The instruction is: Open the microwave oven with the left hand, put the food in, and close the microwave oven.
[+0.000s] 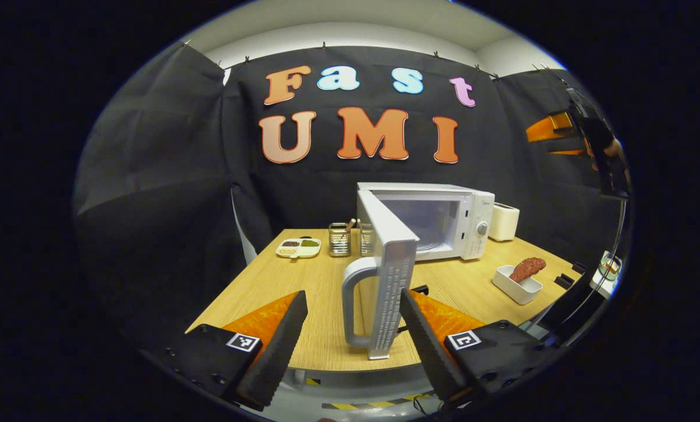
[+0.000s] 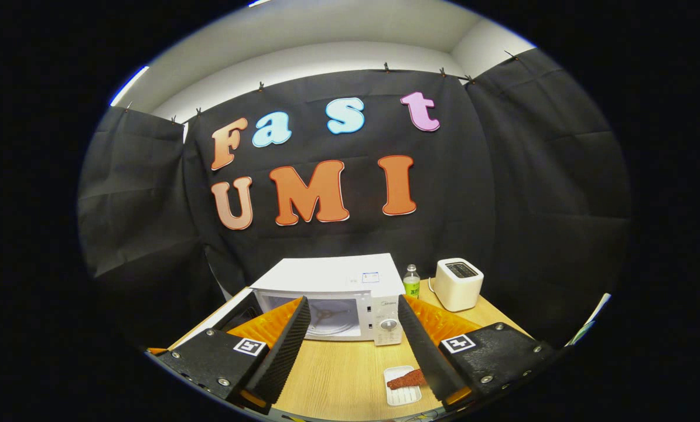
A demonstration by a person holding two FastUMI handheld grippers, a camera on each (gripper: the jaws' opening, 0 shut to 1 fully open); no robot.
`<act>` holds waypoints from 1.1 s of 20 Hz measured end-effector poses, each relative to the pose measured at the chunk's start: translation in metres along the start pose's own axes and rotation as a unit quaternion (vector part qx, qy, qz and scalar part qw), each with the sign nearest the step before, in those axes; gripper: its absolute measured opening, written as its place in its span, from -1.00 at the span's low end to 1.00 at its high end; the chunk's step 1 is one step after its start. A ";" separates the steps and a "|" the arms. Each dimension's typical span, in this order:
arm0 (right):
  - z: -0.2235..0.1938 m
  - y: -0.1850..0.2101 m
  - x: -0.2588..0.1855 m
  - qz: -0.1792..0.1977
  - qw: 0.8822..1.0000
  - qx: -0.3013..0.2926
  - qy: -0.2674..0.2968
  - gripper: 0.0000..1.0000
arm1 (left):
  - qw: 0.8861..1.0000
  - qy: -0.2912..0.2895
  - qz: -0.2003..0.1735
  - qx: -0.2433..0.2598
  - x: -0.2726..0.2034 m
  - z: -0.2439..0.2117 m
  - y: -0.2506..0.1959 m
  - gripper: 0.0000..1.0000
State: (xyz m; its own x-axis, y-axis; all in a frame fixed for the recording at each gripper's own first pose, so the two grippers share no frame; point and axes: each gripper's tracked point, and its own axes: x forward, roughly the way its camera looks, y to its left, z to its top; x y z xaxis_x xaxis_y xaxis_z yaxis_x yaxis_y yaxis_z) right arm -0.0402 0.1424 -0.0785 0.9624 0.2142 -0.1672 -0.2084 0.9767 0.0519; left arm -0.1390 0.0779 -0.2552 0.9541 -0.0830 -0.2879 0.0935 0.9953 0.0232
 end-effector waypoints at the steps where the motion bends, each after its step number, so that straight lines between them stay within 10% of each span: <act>1: 0.002 -0.010 0.001 -0.010 1.000 -0.001 -0.008 0.86 | 1.000 -0.005 0.008 0.000 -0.002 0.006 0.002 0.92; 22: -0.143 -0.151 0.038 -0.091 0.968 0.230 0.030 0.89 | 0.995 -0.055 0.081 0.009 0.020 0.156 0.039 0.99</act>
State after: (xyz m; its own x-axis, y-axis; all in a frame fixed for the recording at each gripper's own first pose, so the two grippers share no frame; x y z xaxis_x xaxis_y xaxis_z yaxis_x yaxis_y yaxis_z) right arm 0.0031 0.0055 -0.2339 0.9613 0.0522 -0.2706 0.0774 0.8913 0.4468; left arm -0.0721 0.1072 -0.1103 0.9822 0.0727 -0.1730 -0.0600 0.9952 0.0774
